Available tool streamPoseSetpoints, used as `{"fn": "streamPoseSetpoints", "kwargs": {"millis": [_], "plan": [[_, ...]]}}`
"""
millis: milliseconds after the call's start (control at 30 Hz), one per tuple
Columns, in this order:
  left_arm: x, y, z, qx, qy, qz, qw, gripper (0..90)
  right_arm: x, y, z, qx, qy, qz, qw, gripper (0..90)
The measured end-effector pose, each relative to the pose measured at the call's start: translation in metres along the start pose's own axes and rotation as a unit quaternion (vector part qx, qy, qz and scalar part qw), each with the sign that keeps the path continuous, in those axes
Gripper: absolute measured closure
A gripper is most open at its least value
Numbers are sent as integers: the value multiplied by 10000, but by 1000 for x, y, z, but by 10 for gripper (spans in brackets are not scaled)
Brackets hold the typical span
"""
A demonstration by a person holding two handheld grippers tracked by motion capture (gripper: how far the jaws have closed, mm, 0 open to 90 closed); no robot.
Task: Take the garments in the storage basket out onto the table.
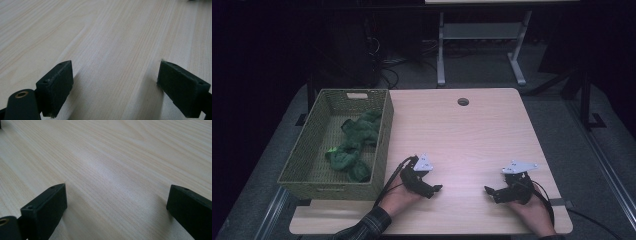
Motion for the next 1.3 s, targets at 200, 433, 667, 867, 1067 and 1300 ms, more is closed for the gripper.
{"fn": "streamPoseSetpoints", "kwargs": {"millis": [200,433,667,867,1067,1300], "plan": [[0,1,1,3,44,-72,10000,128,0,0,0,4,5,2,10000,25],[0,-2,4,-40,175,15,9998,129,0,0,0,-7,23,5,10000,25],[1,-11,11,34,52,-77,10000,132,0,0,0,1,4,-5,10000,25],[-2,-20,17,49,31,-27,10000,133,0,0,0,0,9,-5,10000,25],[-4,-29,25,155,-79,-18,9998,134,0,0,0,-10,25,3,10000,25],[-1,-34,31,132,-51,-10,9999,134,0,0,0,-11,34,-1,10000,25]]}}
Point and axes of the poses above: each handheld gripper's, and its own axes: y roughly forward along the jaws, z roughly out of its top, x roughly to its right, the point moved 8 cm from there along y, roughly forward along the jaws, and after that the axes turned 15 degrees about -y, right-handed, at the moved point
